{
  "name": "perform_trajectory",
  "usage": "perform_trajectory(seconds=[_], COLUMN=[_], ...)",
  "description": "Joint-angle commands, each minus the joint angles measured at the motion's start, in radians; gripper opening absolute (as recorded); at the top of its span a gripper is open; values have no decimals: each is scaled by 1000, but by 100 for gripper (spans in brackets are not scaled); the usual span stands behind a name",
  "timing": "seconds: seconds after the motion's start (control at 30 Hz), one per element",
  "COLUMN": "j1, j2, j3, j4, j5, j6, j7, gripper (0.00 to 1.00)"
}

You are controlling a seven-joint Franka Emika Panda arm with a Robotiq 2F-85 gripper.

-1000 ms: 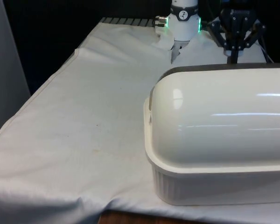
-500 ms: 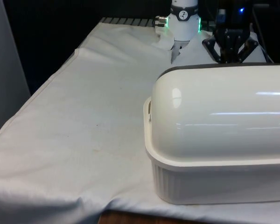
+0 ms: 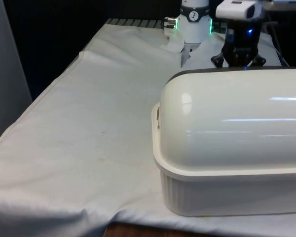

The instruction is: Open the lid, then close it.

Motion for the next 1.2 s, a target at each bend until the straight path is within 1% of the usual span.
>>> perform_trajectory(seconds=[0.0, 0.17, 0.2, 0.23, 0.43, 0.47, 0.5, 0.53, 0.8, 0.83, 0.87, 1.03, 1.13, 1.17], j1=[-1, 2, 0, 3, 4, 4, 0, 5, 5, 1, 5, 4, 3, 1], j2=[3, -27, -12, -33, -73, -80, -74, -93, -161, -155, -168, -202, -212, -211], j3=[3, 3, 5, 4, 5, 5, 10, 5, 8, 15, 9, 13, 16, 19], j4=[-14, -51, -35, -59, -96, -102, -93, -111, -161, -154, -166, -193, -200, -196], j5=[3, -4, 0, -5, -10, -11, -1, -14, -32, -15, -33, -41, -39, -27], j6=[16, 17, 6, 19, 21, 21, 7, 20, 19, 7, 19, 20, 23, 7], j7=[-2, 3, 0, 4, 6, 6, 0, 7, 11, 0, 12, 11, 9, 0], gripper=[0, 0, 0, 0, 0, 0, 0, 0, 0, 0, 0, 0, 0, 1])
